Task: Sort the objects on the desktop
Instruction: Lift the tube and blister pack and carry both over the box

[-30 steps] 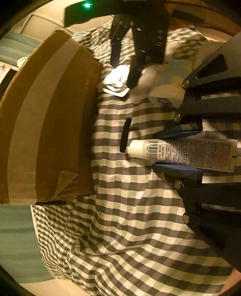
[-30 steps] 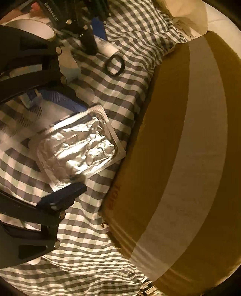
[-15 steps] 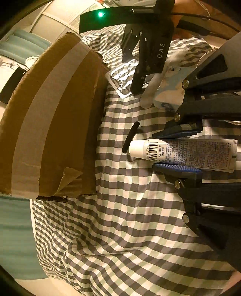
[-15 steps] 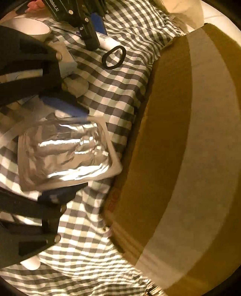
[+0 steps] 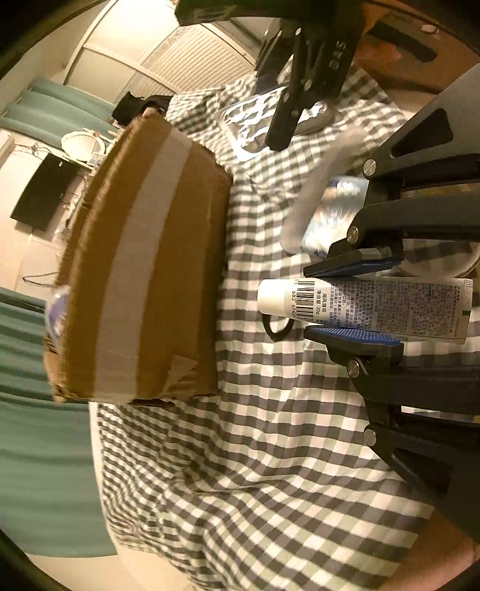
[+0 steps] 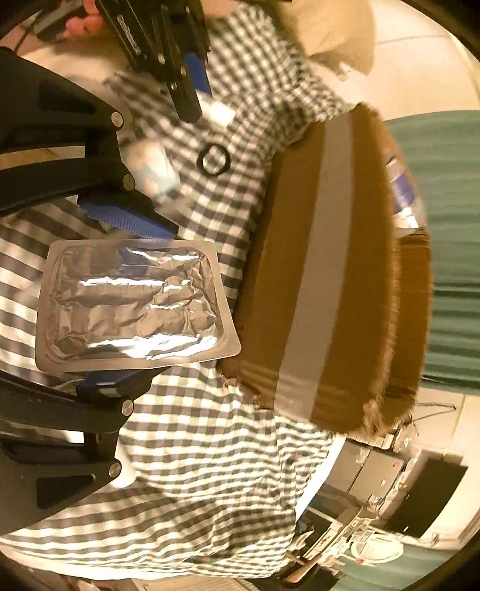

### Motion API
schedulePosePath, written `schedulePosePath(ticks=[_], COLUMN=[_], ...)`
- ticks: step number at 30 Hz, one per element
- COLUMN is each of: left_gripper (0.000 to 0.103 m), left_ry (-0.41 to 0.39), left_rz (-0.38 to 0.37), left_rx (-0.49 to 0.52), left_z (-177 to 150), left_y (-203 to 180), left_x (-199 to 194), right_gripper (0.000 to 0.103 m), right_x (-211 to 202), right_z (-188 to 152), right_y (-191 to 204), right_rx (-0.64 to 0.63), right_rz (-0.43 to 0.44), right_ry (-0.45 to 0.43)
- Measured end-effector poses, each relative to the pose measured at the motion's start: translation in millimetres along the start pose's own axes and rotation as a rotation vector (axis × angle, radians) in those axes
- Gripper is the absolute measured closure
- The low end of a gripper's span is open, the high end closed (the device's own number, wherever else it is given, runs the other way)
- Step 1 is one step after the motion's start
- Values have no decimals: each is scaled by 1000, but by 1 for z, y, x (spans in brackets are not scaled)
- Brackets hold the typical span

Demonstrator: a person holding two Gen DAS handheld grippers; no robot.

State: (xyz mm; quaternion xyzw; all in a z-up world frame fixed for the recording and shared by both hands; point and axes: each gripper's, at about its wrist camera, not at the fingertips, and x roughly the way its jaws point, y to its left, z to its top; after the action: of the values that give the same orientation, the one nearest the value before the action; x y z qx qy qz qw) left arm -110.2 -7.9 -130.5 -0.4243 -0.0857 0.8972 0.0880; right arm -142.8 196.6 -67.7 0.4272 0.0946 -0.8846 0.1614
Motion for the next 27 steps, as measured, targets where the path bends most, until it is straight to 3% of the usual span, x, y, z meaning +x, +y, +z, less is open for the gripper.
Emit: schedulePosePath(ticks=[6, 27], left_gripper=[77, 77], left_ry=[-46, -250], left_rz=[-3, 15], left_rx=[9, 104], left_z=[4, 71], left_y=[-3, -55], left_x=[-26, -111], right_gripper=[41, 41], right_x=[-23, -122], right_z=[-14, 49], right_y=[8, 40], right_rx=[43, -16], right_rz=[20, 42], right_ry=[-39, -248])
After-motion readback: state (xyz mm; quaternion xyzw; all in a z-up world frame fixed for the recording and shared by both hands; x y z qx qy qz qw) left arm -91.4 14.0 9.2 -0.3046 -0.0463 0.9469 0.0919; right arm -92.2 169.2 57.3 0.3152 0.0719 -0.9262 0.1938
